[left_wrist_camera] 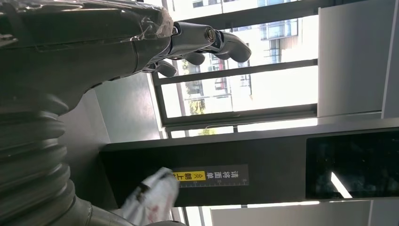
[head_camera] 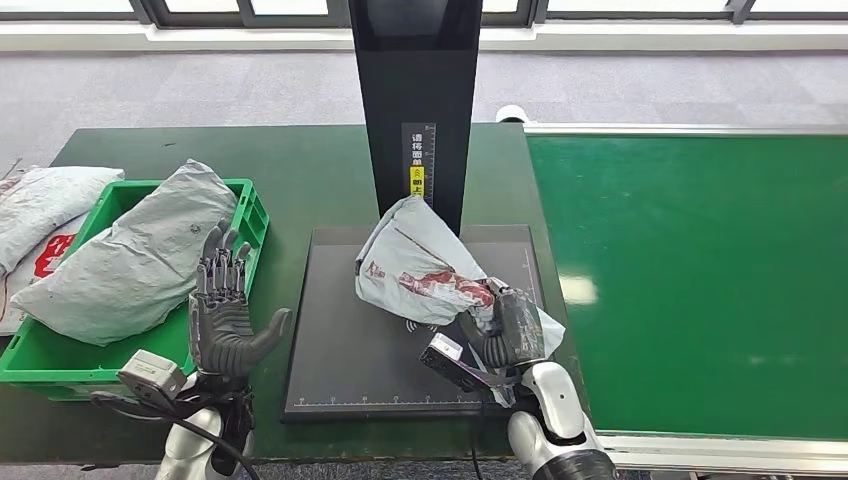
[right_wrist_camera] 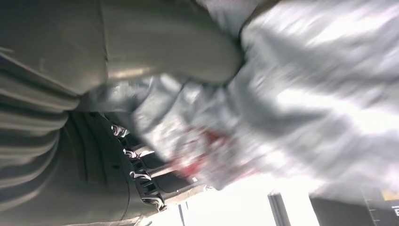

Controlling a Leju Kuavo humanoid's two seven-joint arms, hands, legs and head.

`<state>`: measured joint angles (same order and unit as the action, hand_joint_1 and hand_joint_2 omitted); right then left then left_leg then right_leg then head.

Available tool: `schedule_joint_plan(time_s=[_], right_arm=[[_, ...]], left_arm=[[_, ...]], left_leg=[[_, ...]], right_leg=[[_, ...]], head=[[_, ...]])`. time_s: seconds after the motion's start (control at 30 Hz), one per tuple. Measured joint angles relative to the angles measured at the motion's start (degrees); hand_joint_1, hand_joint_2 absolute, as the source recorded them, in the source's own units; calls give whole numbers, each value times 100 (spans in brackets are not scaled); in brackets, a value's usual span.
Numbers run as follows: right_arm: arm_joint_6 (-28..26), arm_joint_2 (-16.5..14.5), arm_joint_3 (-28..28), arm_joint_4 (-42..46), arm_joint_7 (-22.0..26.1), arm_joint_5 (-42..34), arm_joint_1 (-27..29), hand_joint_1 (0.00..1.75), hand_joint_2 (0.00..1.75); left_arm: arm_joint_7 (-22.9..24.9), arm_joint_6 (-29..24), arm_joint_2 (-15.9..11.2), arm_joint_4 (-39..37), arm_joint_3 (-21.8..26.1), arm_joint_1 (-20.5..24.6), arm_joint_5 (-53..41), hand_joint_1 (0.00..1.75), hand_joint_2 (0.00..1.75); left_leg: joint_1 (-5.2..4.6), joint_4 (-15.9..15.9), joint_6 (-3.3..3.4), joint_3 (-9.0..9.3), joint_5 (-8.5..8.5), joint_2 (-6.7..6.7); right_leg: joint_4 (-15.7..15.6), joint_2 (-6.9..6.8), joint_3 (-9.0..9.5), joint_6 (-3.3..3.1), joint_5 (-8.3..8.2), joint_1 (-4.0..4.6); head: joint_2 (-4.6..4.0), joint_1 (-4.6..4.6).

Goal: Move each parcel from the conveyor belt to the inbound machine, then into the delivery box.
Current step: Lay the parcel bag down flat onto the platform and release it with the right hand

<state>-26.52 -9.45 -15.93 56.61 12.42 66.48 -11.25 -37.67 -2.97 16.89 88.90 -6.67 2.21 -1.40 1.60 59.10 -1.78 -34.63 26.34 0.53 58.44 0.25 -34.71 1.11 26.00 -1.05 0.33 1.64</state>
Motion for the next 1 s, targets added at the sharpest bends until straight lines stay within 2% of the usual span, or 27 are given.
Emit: schedule_joint_plan(time_s=[0.1, 0.23, 0.47, 1.0], right_arm=[[-115, -1, 0, -11, 31, -55, 0, 0, 175], [-230, -4, 0, -10, 62, -113, 0, 0, 0], [-529, -13, 0, 57, 165, -307, 21, 0, 0], [-565, -12, 0, 175, 201, -377, 65, 0, 0]], left_arm=[[19, -39, -3, -1, -2, 0, 0, 0, 175], [29, -55, -7, -1, -2, -1, 0, 0, 175], [29, -138, -15, 0, -51, -4, 0, 0, 175], [29, -175, -28, 1, -81, -6, 0, 0, 175]], left_leg=[[0, 0, 0, 0, 0, 0], [0, 0, 0, 1, 0, 0], [0, 0, 0, 1, 0, 0], [0, 0, 0, 2, 0, -1]], right_leg=[[0, 0, 0, 0, 0, 0], [0, 0, 0, 0, 0, 0], [0, 0, 0, 0, 0, 0], [0, 1, 0, 0, 0, 0]], head=[[0, 0], [0, 0], [0, 0], [0, 0]])
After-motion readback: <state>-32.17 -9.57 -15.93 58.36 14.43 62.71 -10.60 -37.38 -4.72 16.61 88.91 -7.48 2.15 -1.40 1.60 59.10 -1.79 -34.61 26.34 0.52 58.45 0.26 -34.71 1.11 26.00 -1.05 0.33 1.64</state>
